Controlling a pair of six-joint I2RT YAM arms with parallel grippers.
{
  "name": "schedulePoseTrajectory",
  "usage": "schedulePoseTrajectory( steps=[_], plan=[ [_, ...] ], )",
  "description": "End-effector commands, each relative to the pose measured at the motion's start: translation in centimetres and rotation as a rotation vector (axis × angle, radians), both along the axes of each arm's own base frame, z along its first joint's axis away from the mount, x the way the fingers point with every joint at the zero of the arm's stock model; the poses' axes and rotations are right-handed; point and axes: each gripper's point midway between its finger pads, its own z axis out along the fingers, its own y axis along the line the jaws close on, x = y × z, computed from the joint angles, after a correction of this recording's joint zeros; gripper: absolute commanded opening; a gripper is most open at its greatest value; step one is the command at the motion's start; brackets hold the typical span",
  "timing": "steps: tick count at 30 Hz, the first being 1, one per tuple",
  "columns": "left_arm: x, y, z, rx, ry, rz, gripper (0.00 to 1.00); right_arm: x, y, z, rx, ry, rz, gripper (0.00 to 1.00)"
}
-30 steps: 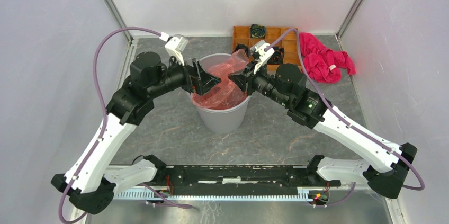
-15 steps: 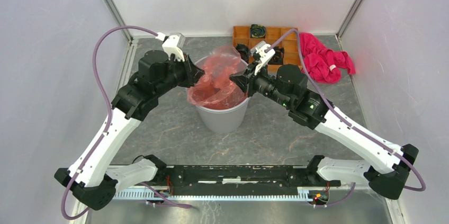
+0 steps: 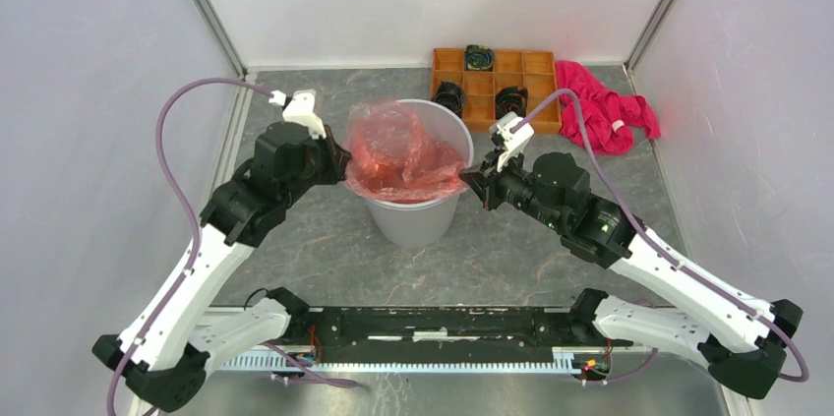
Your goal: Put the trash bags into the trash bin
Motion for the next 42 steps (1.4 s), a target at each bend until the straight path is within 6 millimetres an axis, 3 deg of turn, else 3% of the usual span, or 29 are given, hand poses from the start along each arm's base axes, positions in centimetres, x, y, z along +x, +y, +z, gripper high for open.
schedulePoseTrajectory(
  steps=[1, 10, 19, 23, 28, 32, 35, 42],
  plan=[
    [-1.3, 0.9, 1.2, -0.145, -0.054, 0.069, 0.02, -0.4, -0.8, -1.3, 0.002, 0.031, -0.024, 0.01],
    [-3.5, 1.6, 0.7, -0.251, -0.056, 0.082, 0.03, -1.2, -2.3, -2.2, 0.03, 0.032, -0.048, 0.03],
    [-3.8, 2.3, -3.5, -0.213, 0.035, 0.14, 0.04, -1.5, -3.3, -6.1, -0.024, 0.07, -0.074, 0.07],
    [-2.8, 2.3, -4.0, -0.184, 0.037, 0.159, 0.05, -0.3, -3.4, -6.3, -0.051, 0.012, -0.103, 0.14],
    [-0.8, 2.2, -5.2, -0.109, 0.04, 0.19, 0.06, 2.8, -4.6, -6.7, -0.208, -0.067, -0.227, 0.19],
    [-0.3, 2.0, -5.6, -0.095, 0.041, 0.189, 0.07, 3.4, -5.8, -6.0, -0.324, -0.08, -0.263, 0.29],
    [-0.4, 1.8, -5.3, -0.106, 0.025, 0.166, 0.09, 2.5, -6.0, -4.8, -0.34, -0.098, -0.211, 0.45],
    [-1.0, 1.0, -4.1, -0.116, 0.004, 0.097, 0.14, 0.6, -5.2, 1.2, -0.311, -0.213, -0.05, 0.75]
  ],
)
